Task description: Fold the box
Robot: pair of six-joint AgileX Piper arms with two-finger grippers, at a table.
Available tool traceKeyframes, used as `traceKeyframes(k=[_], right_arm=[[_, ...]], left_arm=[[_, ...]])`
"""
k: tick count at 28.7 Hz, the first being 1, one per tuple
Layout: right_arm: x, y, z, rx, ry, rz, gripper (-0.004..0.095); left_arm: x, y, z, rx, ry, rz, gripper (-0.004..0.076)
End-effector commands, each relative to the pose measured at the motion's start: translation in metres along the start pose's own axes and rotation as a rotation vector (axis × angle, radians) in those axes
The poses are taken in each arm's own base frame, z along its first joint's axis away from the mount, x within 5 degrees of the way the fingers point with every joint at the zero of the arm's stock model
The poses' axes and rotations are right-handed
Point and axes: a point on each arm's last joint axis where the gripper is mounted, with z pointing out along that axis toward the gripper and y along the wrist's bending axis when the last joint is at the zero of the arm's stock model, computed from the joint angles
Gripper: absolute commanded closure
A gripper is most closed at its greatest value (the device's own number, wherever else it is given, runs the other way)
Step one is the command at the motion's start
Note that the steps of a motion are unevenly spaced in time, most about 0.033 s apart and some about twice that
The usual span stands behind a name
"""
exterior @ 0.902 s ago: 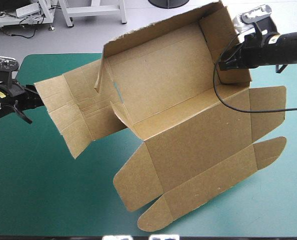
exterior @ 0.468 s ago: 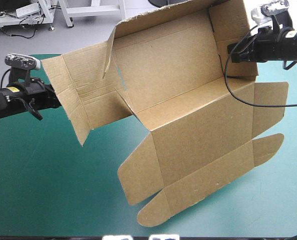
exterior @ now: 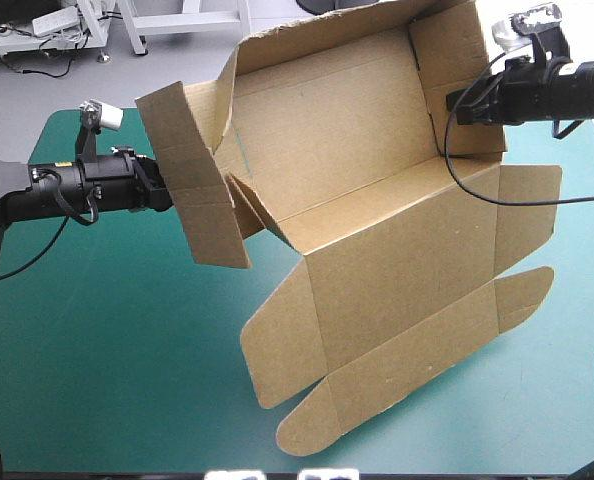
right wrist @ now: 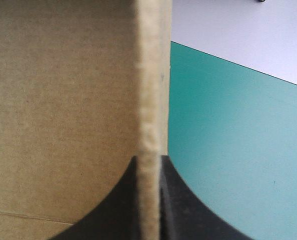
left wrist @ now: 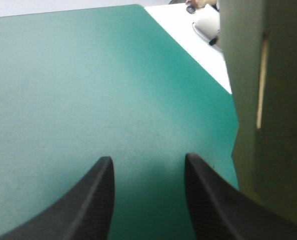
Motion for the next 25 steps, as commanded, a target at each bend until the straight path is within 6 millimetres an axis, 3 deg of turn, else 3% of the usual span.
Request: traceKeyframes(k=[1, 7, 13, 25], right_arm=[[-0.011, 0.014, -0.016, -0.04, -0.078, -0.011, 0.0932], [-0.011, 0.017, -0.005, -0.053, -0.068, -0.018, 0.0932], [-0.014, 0.024, 0.013, -0.062, -0.073, -0.031, 0.0931], [-0.019, 0.043, 0.043, -0.017, -0.082, -0.056, 0.0931]], left_arm=[[-0.013, -0.028, -0.011, 0.151, -0.098, 0.013, 0.0404], [-0.018, -0.033, -0.012, 0.207, -0.149, -0.023, 0.0393], [-0.019, -0.034, -0.013, 0.221, -0.156, -0.059, 0.0319], [-0.017, -0.047, -0.002, 0.287, -0.13, -0.07, 0.0316]])
